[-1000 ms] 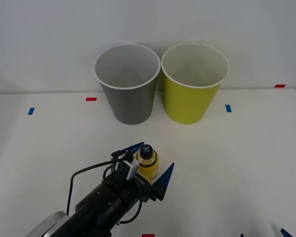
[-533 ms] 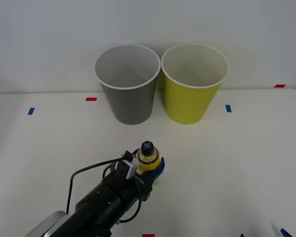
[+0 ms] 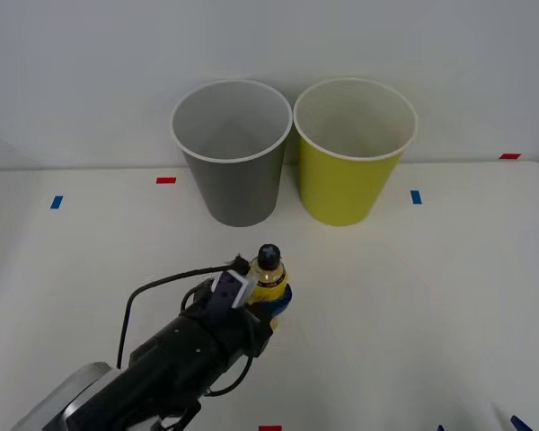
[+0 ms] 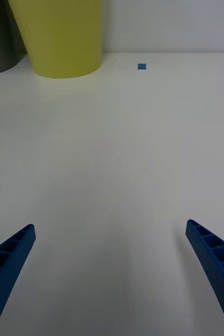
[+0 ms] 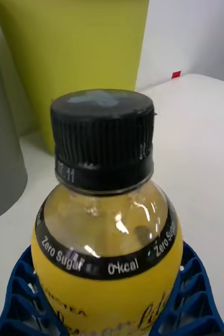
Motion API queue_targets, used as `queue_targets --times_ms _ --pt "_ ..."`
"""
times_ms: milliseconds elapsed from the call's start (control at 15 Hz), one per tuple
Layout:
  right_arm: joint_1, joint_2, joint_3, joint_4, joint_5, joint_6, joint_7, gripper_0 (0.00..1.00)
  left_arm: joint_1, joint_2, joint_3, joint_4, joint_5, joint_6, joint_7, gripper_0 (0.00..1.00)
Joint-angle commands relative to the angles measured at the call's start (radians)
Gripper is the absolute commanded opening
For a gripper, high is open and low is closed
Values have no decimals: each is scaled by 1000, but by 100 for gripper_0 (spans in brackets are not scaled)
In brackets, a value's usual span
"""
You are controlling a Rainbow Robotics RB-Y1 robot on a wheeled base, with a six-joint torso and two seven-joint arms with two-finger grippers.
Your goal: Put cans in the gray bin and PET bottles in the light green bin.
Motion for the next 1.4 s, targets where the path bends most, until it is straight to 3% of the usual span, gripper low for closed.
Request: queue_targets --times_ms 67,200,400,867,1400 --pt "0 0 0 0 0 0 0 100 -16 4 48 -299 17 426 4 7" --pt "0 0 0 0 0 0 0 100 -29 -26 72 -413 20 605 7 7" --pt "0 0 0 0 0 0 0 100 -59 -72 95 -457 24 692 21 6" --pt "0 0 0 0 0 0 0 100 -211 -126 256 -457 43 720 55 6" --pt "0 0 0 0 0 0 0 100 -472 -258 264 -331 -14 720 76 4"
